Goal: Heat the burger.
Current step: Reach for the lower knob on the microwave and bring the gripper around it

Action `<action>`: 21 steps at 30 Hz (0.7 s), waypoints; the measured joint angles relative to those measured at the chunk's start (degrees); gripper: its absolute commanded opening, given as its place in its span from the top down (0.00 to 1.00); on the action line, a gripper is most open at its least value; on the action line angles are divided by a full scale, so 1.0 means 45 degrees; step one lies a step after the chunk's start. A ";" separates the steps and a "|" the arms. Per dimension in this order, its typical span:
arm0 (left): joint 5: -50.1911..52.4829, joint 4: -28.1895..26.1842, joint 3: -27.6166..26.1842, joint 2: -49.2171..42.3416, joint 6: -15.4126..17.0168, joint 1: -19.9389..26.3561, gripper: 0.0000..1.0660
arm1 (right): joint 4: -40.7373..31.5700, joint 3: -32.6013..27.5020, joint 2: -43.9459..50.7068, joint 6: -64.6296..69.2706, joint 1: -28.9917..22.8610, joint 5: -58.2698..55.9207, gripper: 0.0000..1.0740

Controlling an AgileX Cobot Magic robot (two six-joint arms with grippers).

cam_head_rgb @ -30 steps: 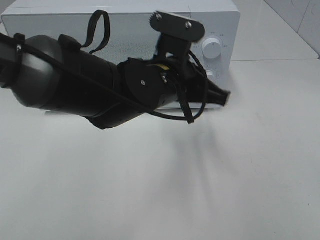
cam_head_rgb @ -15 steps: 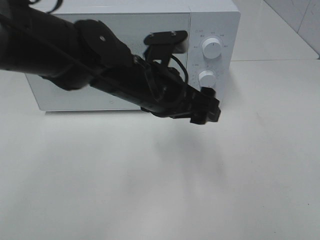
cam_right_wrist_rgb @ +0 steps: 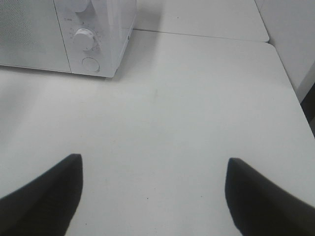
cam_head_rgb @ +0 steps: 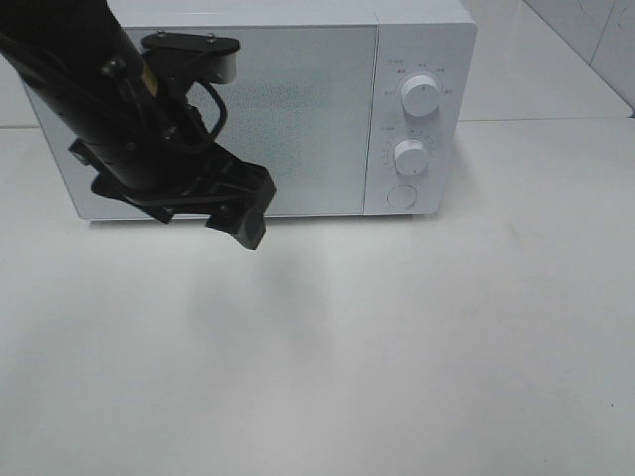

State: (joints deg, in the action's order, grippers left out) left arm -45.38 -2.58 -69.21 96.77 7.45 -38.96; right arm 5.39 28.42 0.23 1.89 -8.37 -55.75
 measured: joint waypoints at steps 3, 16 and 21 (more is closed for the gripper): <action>-0.0611 0.0153 0.0000 -0.0293 0.0013 0.0255 0.23 | 0.0000 0.0000 0.0000 0.0000 0.0000 0.0000 0.30; -0.1541 -0.0828 0.2903 -0.3069 -0.1528 0.4571 0.23 | 0.0000 0.0000 0.0000 0.0000 0.0000 0.0000 0.30; -0.1502 -0.1070 0.4545 -0.4826 -0.1872 0.6035 0.23 | 0.0000 0.0000 0.0000 0.0000 0.0000 0.0000 0.30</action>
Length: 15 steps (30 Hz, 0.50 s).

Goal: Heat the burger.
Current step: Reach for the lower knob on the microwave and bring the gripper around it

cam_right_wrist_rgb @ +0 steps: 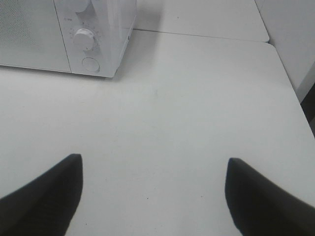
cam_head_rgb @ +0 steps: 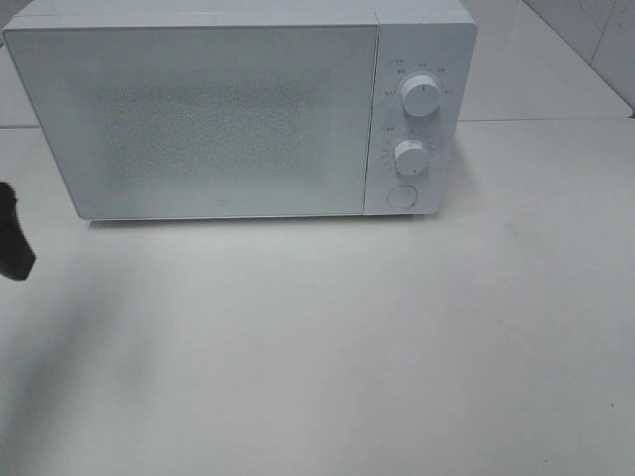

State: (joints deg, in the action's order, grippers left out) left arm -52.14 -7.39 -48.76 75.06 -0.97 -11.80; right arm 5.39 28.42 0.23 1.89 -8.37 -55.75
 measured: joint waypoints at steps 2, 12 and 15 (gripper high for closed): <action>0.0000 -0.0038 0.0255 -0.0318 -0.0025 0.0153 0.23 | 0.0000 0.0000 0.0000 0.0000 0.0000 0.0000 0.30; -0.0229 -0.0115 0.2814 -0.4940 -0.0025 0.0420 0.23 | 0.0000 0.0000 0.0000 0.0000 0.0000 0.0000 0.30; -0.0229 0.0013 0.3285 -0.6048 -0.0038 0.0420 0.23 | 0.0000 0.0000 0.0000 0.0000 0.0000 0.0000 0.30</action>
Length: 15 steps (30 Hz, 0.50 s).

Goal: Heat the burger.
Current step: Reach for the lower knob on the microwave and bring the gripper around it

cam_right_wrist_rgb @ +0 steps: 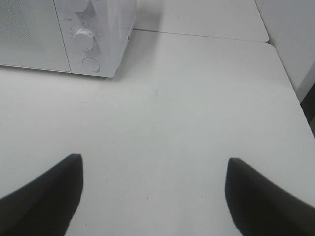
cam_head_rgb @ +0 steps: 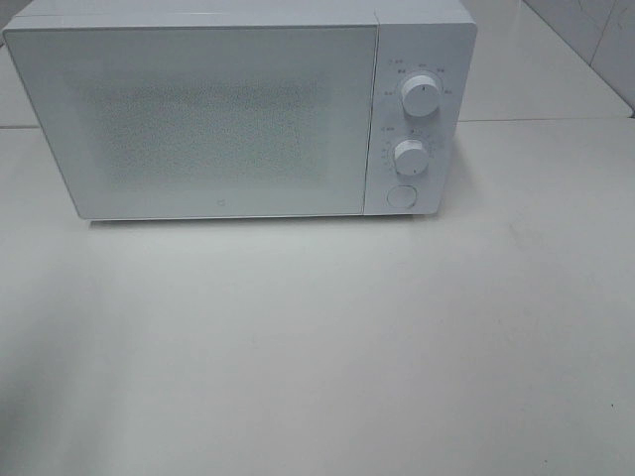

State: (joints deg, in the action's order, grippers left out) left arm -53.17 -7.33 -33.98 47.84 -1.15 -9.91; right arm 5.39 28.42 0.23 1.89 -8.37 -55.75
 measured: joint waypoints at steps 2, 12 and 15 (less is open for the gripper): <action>0.0000 0.0153 0.0331 -0.0649 0.0000 0.0000 0.23 | 0.0000 0.0000 0.0000 0.0000 0.0000 0.0000 0.30; 0.0229 0.0242 0.0777 -0.2165 0.0000 0.0000 0.23 | 0.0000 0.0000 0.0000 0.0000 0.0000 0.0000 0.30; 0.0064 0.0204 0.0777 -0.2165 0.0000 0.0000 0.23 | 0.0000 0.0000 0.0000 0.0000 0.0000 0.0000 0.30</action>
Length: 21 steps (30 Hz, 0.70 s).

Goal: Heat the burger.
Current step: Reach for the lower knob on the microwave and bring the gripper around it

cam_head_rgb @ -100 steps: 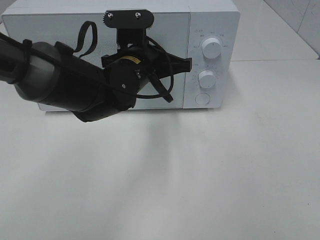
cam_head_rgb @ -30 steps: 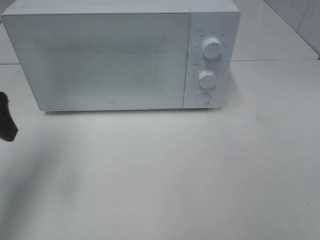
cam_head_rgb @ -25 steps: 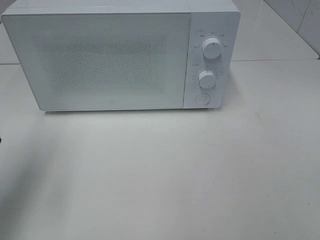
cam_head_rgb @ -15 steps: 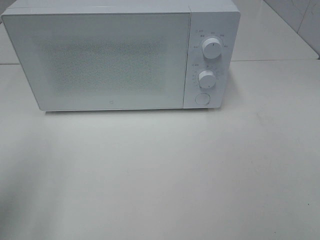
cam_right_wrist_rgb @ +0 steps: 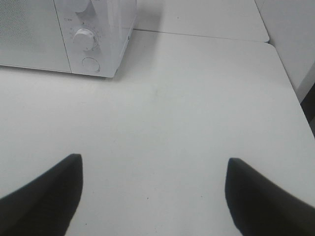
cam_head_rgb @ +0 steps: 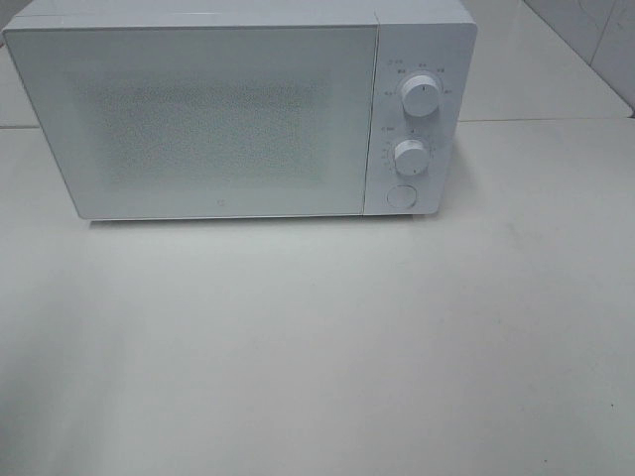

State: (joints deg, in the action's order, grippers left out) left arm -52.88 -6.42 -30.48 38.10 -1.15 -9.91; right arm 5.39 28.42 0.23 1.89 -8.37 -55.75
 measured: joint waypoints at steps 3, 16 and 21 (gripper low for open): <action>-0.0624 0.0000 -0.0089 0.0000 0.0000 0.0000 0.23 | 0.0000 0.0000 0.0000 0.0000 0.0000 0.0000 0.31; -0.1833 0.0064 0.0127 0.0000 -0.0025 0.0000 0.23 | 0.0000 0.0000 0.0000 0.0000 0.0000 0.0000 0.31; -0.1833 0.0064 0.0127 -0.0178 -0.0025 0.0000 0.23 | 0.0000 0.0000 0.0000 0.0000 0.0000 0.0000 0.31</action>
State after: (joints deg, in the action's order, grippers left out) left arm -61.13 -6.13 -29.91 37.30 -1.26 -9.91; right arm 5.39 28.42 0.23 1.89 -8.37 -55.75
